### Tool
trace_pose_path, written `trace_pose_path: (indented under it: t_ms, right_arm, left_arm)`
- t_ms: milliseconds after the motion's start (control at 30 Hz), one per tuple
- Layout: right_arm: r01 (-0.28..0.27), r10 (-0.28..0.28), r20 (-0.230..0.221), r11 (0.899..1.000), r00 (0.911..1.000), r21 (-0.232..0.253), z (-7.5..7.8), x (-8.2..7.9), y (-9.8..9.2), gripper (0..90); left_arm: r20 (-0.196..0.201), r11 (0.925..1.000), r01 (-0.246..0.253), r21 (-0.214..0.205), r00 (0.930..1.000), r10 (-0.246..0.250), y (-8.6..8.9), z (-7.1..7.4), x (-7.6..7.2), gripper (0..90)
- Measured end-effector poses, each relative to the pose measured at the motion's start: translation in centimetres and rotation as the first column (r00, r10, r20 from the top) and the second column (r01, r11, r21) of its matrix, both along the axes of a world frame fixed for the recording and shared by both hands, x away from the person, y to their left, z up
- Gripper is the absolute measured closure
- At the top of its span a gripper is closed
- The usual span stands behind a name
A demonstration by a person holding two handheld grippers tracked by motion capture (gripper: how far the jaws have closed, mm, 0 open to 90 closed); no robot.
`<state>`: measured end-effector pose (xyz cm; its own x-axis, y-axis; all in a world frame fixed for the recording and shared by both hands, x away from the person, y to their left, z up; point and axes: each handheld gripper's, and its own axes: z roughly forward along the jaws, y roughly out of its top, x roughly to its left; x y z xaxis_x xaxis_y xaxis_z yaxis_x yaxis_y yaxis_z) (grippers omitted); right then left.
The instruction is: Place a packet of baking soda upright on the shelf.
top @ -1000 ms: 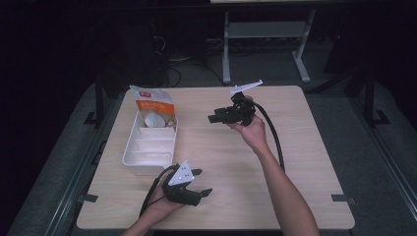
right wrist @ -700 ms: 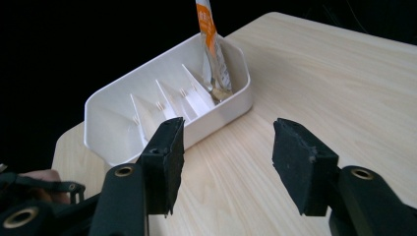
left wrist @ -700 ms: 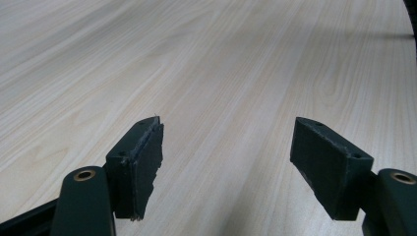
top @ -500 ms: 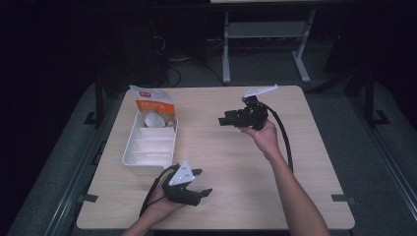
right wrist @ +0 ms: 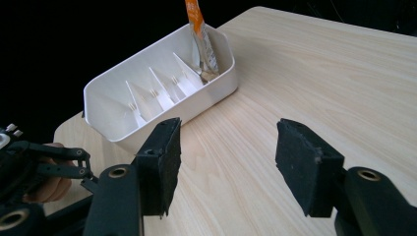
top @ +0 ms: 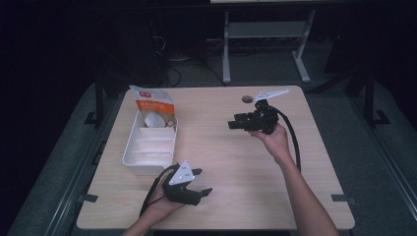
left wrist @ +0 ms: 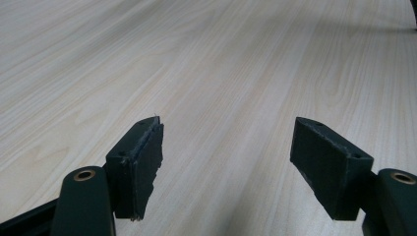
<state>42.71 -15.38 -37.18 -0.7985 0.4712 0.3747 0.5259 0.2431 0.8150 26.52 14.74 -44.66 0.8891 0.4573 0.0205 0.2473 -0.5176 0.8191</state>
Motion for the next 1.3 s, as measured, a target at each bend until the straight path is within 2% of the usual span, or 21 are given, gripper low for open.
trace_pose_path:
  t_ms: [133, 400, 700, 1100, 1300]
  right_arm:
    - [-0.008, 0.008, -0.003, 1.0, 1.0, -0.007, 0.3, -0.4, -0.5, 40.1]
    - [-0.008, 0.008, 0.006, 1.0, 0.9999, 0.009, 0.7, -1.4, -1.4, 38.5]
    - [-0.003, 0.003, -0.003, 1.0, 1.0, 0.0, -0.1, -2.6, -2.7, 37.6]
    - [0.01, -0.009, -0.025, 1.0, 0.9996, 0.027, -1.3, -4.4, -4.4, 35.8]
    - [0.012, -0.011, -0.04, 1.0, 0.9991, 0.013, -2.0, -5.1, -5.2, 35.6]
  left_arm:
    - [-0.001, 1.0, -0.002, -0.004, 1.0, 0.002, 0.0, 0.0, 0.0, 27.7]
    - [0.002, 1.0, -0.005, 0.0, 1.0, 0.005, 0.0, 0.0, 0.0, 27.8]
    - [-0.006, 0.9999, -0.006, 0.008, 1.0, 0.006, 0.0, 0.0, 0.1, 27.8]
    - [-0.012, 1.0, -0.003, 0.003, 0.9999, 0.003, -0.3, -0.2, 0.0, 27.7]
    - [-0.016, 1.0, -0.003, 0.0, 0.9999, 0.003, -0.3, -0.2, 0.1, 27.7]
